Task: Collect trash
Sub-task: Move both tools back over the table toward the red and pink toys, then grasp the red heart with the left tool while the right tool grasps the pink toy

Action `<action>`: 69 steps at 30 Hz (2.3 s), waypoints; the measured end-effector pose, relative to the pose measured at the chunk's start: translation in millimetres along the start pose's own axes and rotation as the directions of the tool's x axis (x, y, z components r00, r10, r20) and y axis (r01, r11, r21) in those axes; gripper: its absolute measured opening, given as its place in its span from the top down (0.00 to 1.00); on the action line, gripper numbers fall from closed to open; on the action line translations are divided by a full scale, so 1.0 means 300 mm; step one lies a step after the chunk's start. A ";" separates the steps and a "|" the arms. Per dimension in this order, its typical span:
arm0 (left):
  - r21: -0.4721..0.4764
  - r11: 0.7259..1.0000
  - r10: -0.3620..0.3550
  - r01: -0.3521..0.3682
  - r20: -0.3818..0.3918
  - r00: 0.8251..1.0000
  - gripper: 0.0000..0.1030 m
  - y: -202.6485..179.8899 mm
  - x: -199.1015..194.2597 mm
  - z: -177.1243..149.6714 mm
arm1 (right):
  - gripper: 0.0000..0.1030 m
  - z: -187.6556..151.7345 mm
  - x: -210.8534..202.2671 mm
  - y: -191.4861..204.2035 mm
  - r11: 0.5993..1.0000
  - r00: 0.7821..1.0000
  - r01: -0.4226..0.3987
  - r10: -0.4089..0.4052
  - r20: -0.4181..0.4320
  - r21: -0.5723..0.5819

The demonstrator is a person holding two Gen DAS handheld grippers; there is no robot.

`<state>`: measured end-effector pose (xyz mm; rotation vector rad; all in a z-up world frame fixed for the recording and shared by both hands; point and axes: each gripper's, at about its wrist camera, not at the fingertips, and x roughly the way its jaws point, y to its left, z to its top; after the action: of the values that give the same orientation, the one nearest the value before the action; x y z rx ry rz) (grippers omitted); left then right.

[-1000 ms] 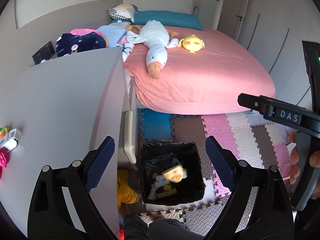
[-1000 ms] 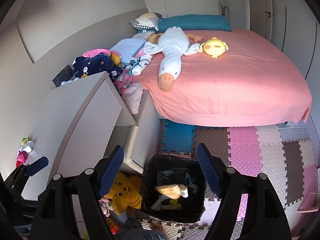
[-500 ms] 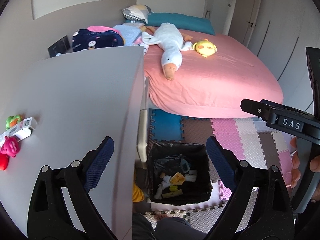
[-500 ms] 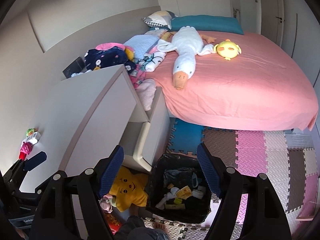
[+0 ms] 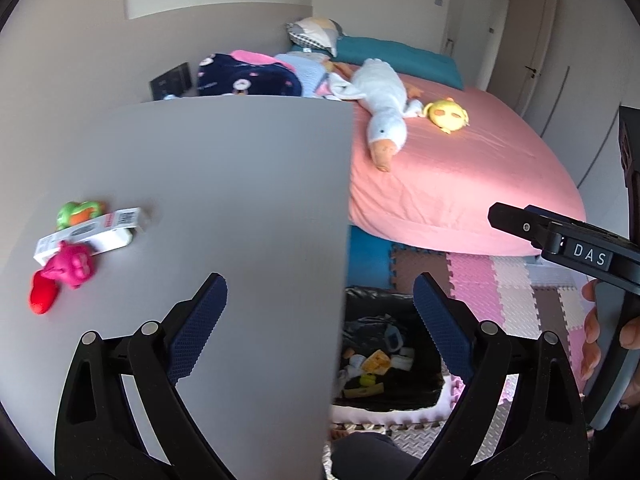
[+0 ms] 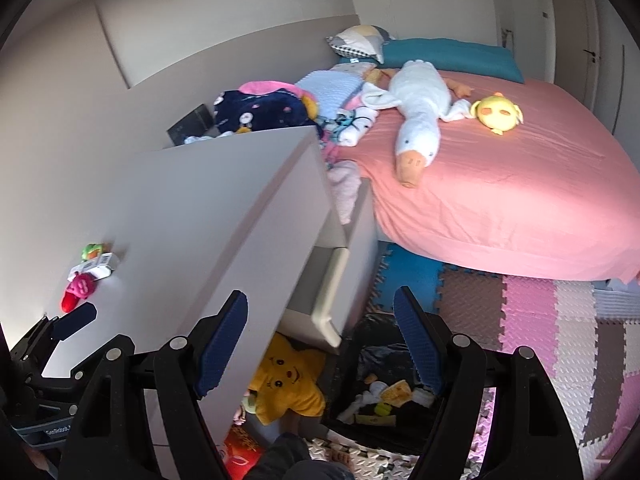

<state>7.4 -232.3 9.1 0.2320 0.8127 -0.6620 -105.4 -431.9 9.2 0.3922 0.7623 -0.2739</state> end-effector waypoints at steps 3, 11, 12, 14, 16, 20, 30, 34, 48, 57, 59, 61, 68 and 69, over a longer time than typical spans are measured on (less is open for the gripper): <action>-0.017 1.000 0.020 -0.020 0.005 1.000 0.11 0.047 -0.020 -0.010 | 0.26 -0.001 0.007 0.052 1.000 1.000 -0.026 0.026 0.007 -0.017; -0.079 0.992 0.095 -0.094 0.016 0.995 0.11 0.208 -0.076 -0.050 | 0.26 0.001 0.049 0.227 0.990 0.994 -0.107 0.106 -0.018 -0.086; -0.085 0.991 0.104 -0.102 0.015 0.994 0.11 0.229 -0.081 -0.055 | 0.26 0.001 0.054 0.243 0.989 0.994 -0.113 0.112 -0.020 -0.094; -0.098 0.988 0.120 -0.118 0.014 0.993 0.11 0.265 -0.093 -0.068 | 0.26 -0.004 0.069 0.286 0.985 0.992 -0.129 0.126 -0.029 -0.113; -0.119 0.984 0.138 -0.135 0.012 0.990 0.11 0.308 -0.104 -0.080 | 0.26 -0.009 0.084 0.323 0.982 0.990 -0.142 0.138 -0.039 -0.125; -0.157 0.974 0.167 -0.164 0.009 0.986 0.11 0.390 -0.125 -0.106 | 0.26 -0.015 0.113 0.402 0.973 0.985 -0.169 0.161 -0.062 -0.156; -0.242 0.944 0.231 -0.224 -0.001 0.973 0.11 0.574 -0.153 -0.154 | 0.26 -0.019 0.158 0.553 0.951 0.973 -0.225 0.209 -0.095 -0.212; -0.265 0.927 0.277 -0.267 0.003 0.961 0.11 0.634 -0.150 -0.159 | 0.26 -0.018 0.177 0.589 0.946 0.970 -0.238 0.219 -0.106 -0.221; -0.271 0.905 0.326 -0.329 -0.059 0.944 0.32 0.779 -0.065 -0.149 | 0.26 0.000 0.240 0.699 0.930 0.956 -0.286 0.261 -0.132 -0.232; -0.259 0.913 0.292 -0.316 -0.128 0.948 0.41 0.832 0.007 -0.145 | 0.26 0.009 0.289 0.785 0.917 0.948 -0.310 0.279 -0.152 -0.250; -0.255 0.913 0.295 -0.318 -0.127 0.947 0.46 0.839 0.010 -0.144 | 0.26 0.007 0.297 0.809 0.913 0.946 -0.316 0.282 -0.157 -0.260; -0.262 0.913 0.288 -0.311 -0.122 0.950 0.51 0.849 0.005 -0.145 | 0.26 0.003 0.308 0.833 0.909 0.944 -0.320 0.285 -0.163 -0.268; -0.284 0.901 0.311 -0.327 -0.102 0.945 0.53 0.888 -0.038 -0.160 | 0.26 -0.026 0.351 0.910 0.895 0.936 -0.340 0.292 -0.196 -0.290; -0.291 0.896 0.320 -0.334 -0.097 0.942 0.53 0.899 -0.057 -0.164 | 0.26 -0.031 0.356 0.921 0.892 0.935 -0.342 0.292 -0.200 -0.295</action>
<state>138.9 6.3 -26.2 0.0995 0.8840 -0.2083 67.4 -191.4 -5.7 0.2187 0.8614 0.1947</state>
